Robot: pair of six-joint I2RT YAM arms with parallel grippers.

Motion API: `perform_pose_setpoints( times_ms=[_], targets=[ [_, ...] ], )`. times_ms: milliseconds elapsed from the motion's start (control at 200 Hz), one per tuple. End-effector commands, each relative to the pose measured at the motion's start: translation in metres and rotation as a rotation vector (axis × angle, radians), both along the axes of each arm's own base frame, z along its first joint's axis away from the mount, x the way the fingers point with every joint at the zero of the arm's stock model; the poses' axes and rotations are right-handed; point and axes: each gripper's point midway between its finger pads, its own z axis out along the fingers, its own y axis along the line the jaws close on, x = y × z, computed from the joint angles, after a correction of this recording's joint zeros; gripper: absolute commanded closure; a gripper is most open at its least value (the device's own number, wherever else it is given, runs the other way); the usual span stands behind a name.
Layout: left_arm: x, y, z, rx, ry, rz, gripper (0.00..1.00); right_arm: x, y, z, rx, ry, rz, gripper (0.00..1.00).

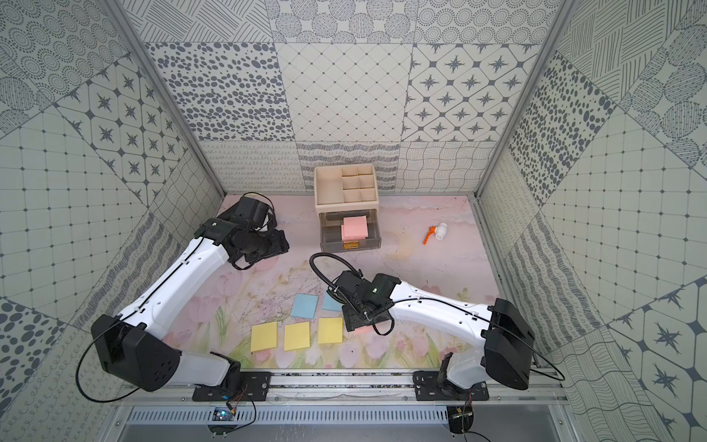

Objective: Please put the sticky notes in the drawer by color
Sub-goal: Pick up the sticky notes from the center of the board, then place the sticky notes in the drawer.

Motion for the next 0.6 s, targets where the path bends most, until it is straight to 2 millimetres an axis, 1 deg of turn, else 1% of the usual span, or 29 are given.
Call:
perform_pose_setpoints(
  times_ms=[0,85,200,410,495,595],
  targets=[
    [0.005,-0.003,0.005,-0.036,-0.023,0.010,0.25,0.018,0.001,0.042,0.034,-0.048,0.042,0.22],
    [0.004,-0.003,0.005,-0.041,-0.023,0.010,0.25,0.033,0.005,0.066,0.075,-0.066,0.055,0.24],
    [0.005,-0.004,0.006,-0.044,-0.024,0.008,0.25,0.061,0.005,0.100,0.091,-0.129,0.065,0.23],
    [0.008,-0.007,0.006,-0.053,-0.021,0.001,0.25,0.112,0.014,0.148,0.151,-0.263,0.075,0.23],
    [0.009,-0.009,0.008,-0.059,-0.023,-0.004,0.25,0.134,0.018,0.164,0.165,-0.315,0.075,0.23],
    [0.009,-0.010,0.008,-0.064,-0.027,-0.006,0.25,0.156,0.025,0.175,0.179,-0.346,0.083,0.23]
  ],
)
